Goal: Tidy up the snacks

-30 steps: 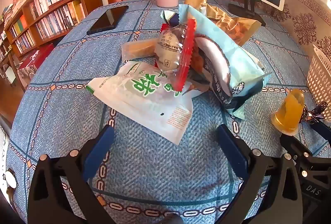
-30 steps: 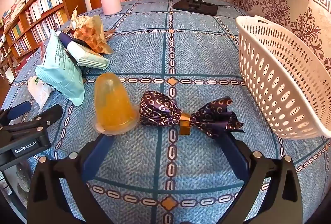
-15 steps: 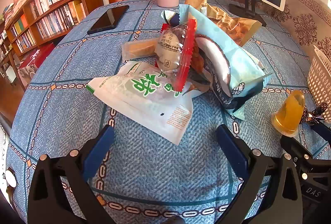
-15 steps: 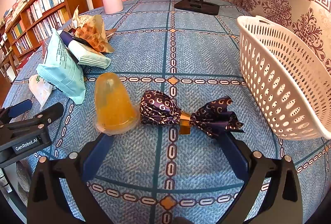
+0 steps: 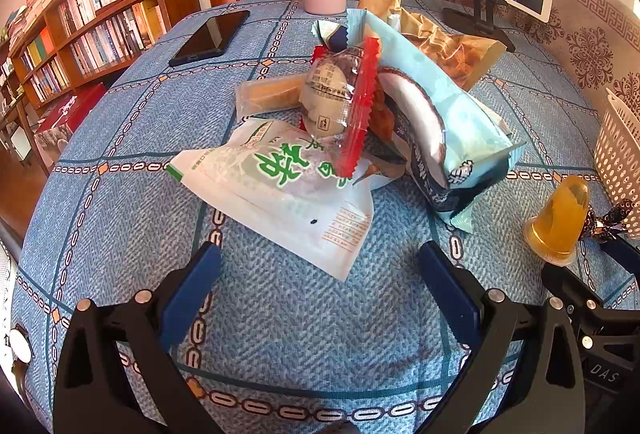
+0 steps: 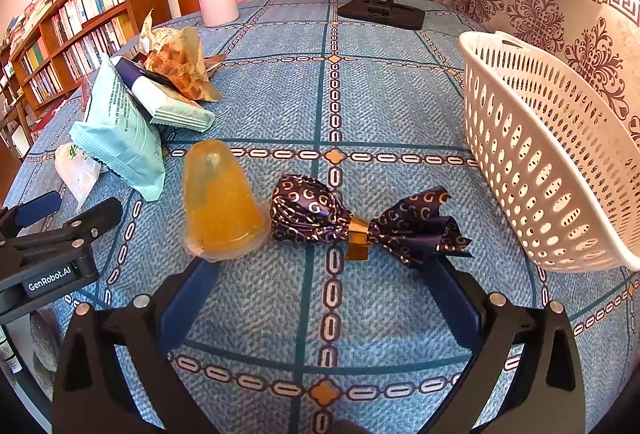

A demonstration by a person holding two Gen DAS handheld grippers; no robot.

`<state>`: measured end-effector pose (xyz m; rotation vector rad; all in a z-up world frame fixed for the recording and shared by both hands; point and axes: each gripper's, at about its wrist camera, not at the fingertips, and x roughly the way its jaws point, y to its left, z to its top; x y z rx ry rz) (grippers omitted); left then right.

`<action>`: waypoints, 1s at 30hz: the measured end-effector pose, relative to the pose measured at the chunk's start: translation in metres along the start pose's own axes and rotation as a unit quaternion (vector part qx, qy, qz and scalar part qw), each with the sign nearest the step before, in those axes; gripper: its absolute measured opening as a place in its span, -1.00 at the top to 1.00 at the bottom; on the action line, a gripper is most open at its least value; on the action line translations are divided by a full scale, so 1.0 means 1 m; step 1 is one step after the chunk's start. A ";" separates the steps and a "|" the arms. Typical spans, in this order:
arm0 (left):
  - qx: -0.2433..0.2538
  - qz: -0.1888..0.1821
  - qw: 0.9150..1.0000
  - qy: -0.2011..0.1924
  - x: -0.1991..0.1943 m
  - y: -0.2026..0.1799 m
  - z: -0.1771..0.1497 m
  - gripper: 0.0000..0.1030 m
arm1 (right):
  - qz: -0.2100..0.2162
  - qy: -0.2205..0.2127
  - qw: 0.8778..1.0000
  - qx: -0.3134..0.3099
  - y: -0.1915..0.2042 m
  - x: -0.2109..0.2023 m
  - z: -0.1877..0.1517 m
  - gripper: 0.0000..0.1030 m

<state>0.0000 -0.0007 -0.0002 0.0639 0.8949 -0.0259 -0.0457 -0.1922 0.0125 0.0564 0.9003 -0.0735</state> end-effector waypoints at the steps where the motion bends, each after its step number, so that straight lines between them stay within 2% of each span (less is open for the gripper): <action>1: 0.000 0.000 1.000 0.000 0.000 0.000 0.000 -0.95 | 0.000 0.000 1.000 0.000 0.000 0.000 0.000 -0.91; 30: 0.002 0.008 1.000 -0.002 -0.001 -0.002 -0.001 -0.96 | -0.002 0.000 1.000 -0.001 0.001 0.001 0.000 -0.91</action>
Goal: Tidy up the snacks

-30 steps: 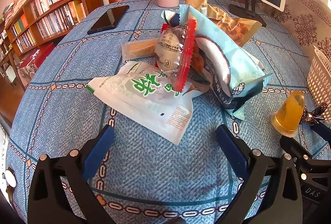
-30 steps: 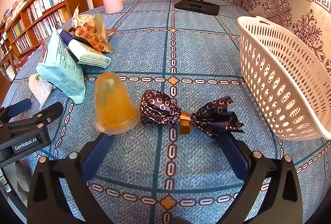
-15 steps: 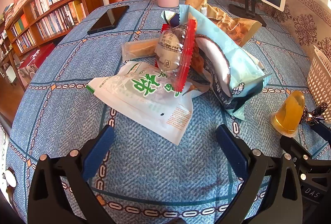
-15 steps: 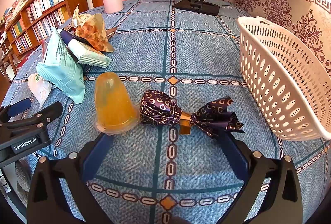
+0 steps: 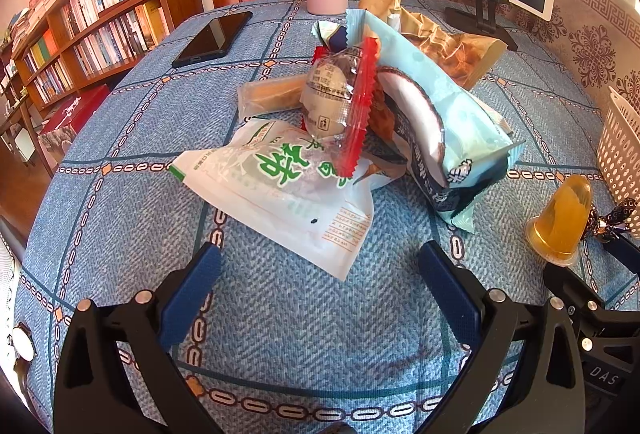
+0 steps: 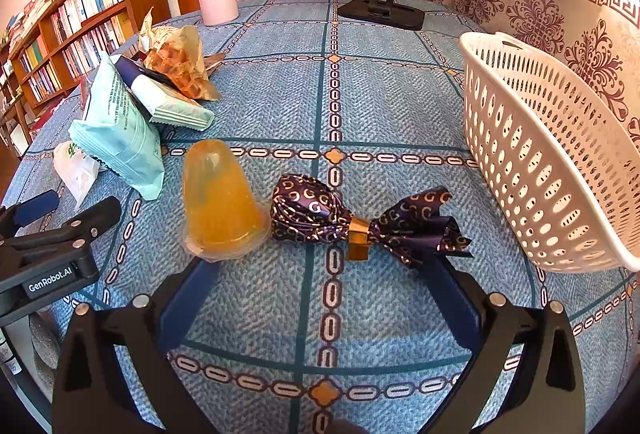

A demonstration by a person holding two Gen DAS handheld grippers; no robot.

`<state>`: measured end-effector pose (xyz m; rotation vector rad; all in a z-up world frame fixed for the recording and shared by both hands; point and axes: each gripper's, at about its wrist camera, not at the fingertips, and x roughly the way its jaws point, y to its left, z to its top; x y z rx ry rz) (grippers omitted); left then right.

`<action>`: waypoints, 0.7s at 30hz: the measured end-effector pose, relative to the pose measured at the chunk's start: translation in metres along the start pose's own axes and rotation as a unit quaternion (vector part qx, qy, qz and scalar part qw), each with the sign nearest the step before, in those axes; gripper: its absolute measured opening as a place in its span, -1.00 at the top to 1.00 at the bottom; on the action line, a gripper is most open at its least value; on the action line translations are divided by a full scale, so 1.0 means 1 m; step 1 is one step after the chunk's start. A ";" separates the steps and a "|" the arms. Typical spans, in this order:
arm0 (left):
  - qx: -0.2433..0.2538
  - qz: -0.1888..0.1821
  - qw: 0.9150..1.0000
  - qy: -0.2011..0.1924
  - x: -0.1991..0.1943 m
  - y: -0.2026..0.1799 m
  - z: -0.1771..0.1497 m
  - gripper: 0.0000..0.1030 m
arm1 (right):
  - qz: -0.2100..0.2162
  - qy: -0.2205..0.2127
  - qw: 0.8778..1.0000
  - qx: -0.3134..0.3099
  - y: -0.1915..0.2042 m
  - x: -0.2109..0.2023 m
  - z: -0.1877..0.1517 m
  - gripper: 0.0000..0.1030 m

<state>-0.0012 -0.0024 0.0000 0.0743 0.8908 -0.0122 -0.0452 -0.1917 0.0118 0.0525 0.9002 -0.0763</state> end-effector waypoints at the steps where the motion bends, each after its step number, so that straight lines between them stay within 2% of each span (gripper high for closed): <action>1: -0.001 0.001 1.000 0.000 -0.002 -0.001 -0.005 -0.96 | 0.000 0.000 1.000 0.000 0.000 0.000 0.000 -0.91; 21: -0.009 -0.008 1.000 0.004 -0.001 0.006 0.000 -0.96 | 0.010 0.011 1.000 -0.009 0.000 0.002 0.003 -0.91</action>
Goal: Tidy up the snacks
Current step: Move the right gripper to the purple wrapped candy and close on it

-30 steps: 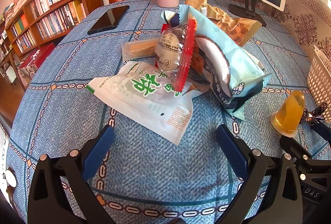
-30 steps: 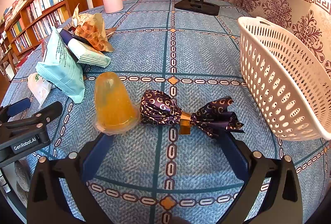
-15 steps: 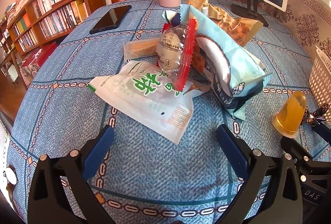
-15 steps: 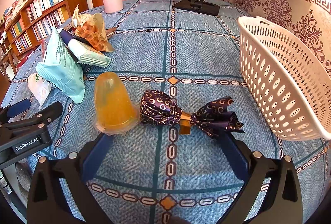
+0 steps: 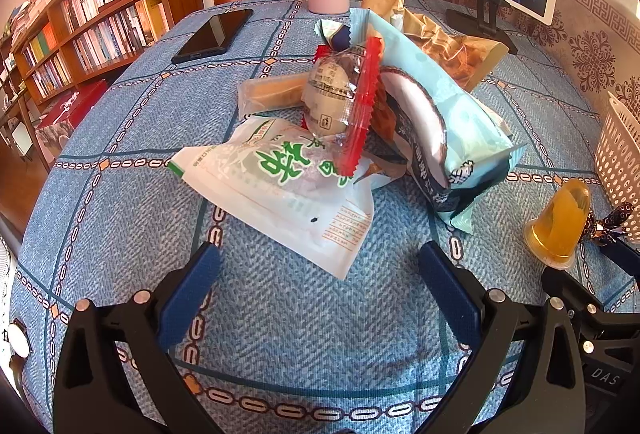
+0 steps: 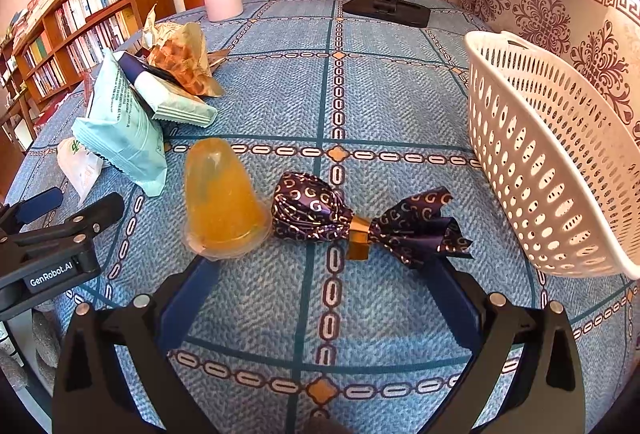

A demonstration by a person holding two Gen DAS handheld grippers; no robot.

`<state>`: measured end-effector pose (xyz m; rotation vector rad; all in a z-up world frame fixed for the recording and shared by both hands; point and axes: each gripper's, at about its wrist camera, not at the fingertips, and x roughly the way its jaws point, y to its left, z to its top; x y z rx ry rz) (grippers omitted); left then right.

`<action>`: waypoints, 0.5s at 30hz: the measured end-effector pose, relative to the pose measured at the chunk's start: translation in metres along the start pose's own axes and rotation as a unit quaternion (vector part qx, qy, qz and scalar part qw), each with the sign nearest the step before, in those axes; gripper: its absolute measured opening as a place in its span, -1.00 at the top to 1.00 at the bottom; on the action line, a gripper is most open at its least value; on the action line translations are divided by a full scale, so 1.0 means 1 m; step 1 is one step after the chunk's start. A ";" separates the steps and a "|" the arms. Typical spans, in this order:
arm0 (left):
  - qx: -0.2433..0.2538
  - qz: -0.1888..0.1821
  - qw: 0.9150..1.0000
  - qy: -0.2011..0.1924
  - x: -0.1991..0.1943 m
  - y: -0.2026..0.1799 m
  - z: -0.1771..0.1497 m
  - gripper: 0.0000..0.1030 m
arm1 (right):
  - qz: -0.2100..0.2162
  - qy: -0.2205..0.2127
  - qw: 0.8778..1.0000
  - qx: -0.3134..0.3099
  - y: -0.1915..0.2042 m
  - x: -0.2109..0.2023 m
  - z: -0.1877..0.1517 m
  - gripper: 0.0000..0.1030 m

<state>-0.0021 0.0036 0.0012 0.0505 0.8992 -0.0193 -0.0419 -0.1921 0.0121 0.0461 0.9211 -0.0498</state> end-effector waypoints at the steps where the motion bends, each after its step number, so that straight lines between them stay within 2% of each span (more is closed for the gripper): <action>1: 0.000 0.000 1.000 0.000 0.000 0.000 0.000 -0.96 | 0.001 0.002 1.000 -0.002 -0.001 -0.001 -0.001 -0.91; 6: 0.000 -0.009 1.000 0.001 0.000 0.001 0.001 -0.96 | 0.007 0.021 1.000 -0.020 -0.001 0.000 0.003 -0.91; 11: -0.003 -0.033 0.999 -0.002 -0.004 0.007 0.000 -0.96 | 0.020 0.030 0.999 -0.031 -0.002 -0.002 0.004 -0.91; 15: -0.001 -0.049 0.999 -0.005 -0.008 0.010 -0.003 -0.96 | 0.067 0.027 0.997 -0.010 -0.014 -0.014 -0.001 -0.91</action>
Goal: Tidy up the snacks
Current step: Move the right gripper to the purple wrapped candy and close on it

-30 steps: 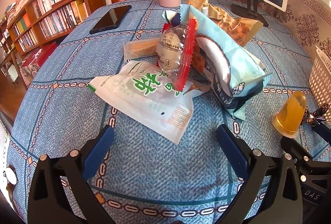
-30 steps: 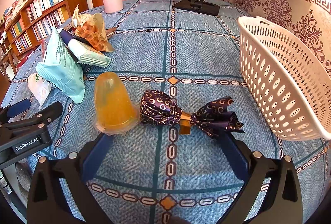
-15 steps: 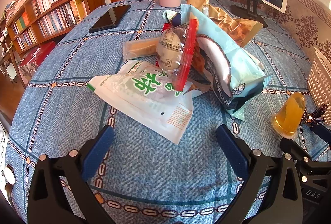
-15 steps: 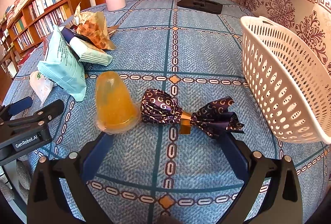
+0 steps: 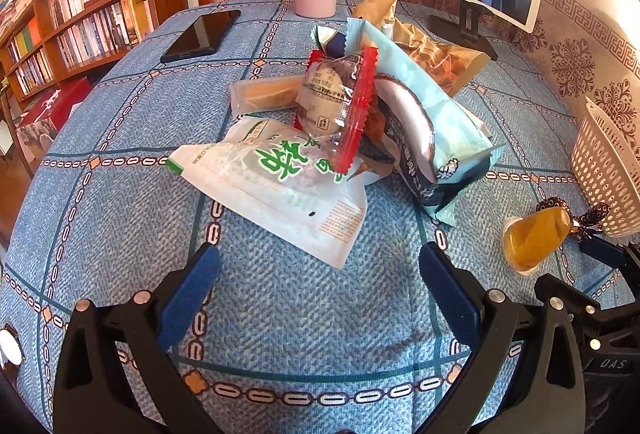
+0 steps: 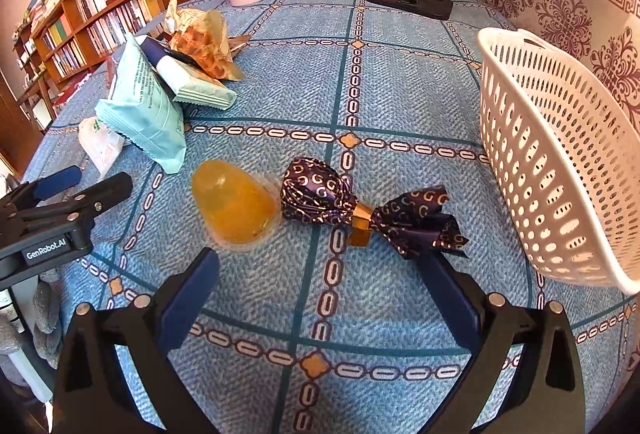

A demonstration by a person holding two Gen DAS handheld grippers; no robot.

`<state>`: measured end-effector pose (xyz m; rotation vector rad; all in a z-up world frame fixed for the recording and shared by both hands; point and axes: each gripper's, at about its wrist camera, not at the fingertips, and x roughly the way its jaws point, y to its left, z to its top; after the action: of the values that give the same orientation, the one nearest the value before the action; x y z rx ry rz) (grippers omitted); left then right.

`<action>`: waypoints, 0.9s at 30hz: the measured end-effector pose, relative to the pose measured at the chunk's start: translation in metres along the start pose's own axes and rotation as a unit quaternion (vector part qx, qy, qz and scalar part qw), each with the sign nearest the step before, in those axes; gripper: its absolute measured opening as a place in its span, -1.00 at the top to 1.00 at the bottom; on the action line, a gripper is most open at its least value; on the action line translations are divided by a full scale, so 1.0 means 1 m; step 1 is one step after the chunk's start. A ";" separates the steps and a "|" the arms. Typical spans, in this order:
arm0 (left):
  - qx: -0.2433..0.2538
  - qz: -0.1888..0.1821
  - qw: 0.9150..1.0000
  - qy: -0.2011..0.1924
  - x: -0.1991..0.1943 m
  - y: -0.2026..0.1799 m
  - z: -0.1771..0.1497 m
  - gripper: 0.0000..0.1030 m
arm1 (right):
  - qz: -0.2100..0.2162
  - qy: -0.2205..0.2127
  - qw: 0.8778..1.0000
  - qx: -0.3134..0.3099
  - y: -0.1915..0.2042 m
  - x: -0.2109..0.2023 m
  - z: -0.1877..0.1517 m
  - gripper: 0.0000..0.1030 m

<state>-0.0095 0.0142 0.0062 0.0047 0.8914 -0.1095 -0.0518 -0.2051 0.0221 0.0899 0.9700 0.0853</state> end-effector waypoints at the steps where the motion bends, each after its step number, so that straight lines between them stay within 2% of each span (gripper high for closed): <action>1: -0.002 -0.003 1.000 -0.001 -0.002 0.000 -0.001 -0.96 | 0.010 -0.002 1.000 0.005 -0.002 -0.004 -0.002 -0.91; 8: 0.003 -0.009 1.000 -0.029 -0.019 -0.001 0.001 -0.96 | 0.026 -0.051 0.998 0.022 -0.012 -0.030 -0.005 -0.89; 11: 0.007 -0.017 0.999 -0.037 -0.027 -0.006 0.001 -0.96 | 0.020 -0.054 0.998 0.024 -0.013 -0.028 0.001 -0.71; 13: 0.010 -0.019 0.999 -0.040 -0.031 -0.009 0.000 -0.96 | 0.018 -0.049 0.998 0.021 -0.013 -0.021 0.008 -0.50; 15: 0.015 -0.019 0.999 -0.042 -0.033 -0.012 0.000 -0.96 | 0.012 -0.043 0.999 0.019 -0.012 -0.012 0.014 -0.41; 22: 0.020 -0.022 0.999 -0.042 -0.037 -0.018 -0.001 -0.96 | 0.028 -0.042 0.997 0.056 -0.021 -0.001 0.026 -0.37; 27: 0.031 -0.024 0.998 -0.040 -0.036 -0.026 -0.005 -0.96 | 0.022 -0.036 0.998 0.053 -0.017 0.011 0.039 -0.37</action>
<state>-0.0385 -0.0078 0.0323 0.0370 0.8073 -0.1813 -0.0124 -0.2227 0.0327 0.2110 0.9008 0.0706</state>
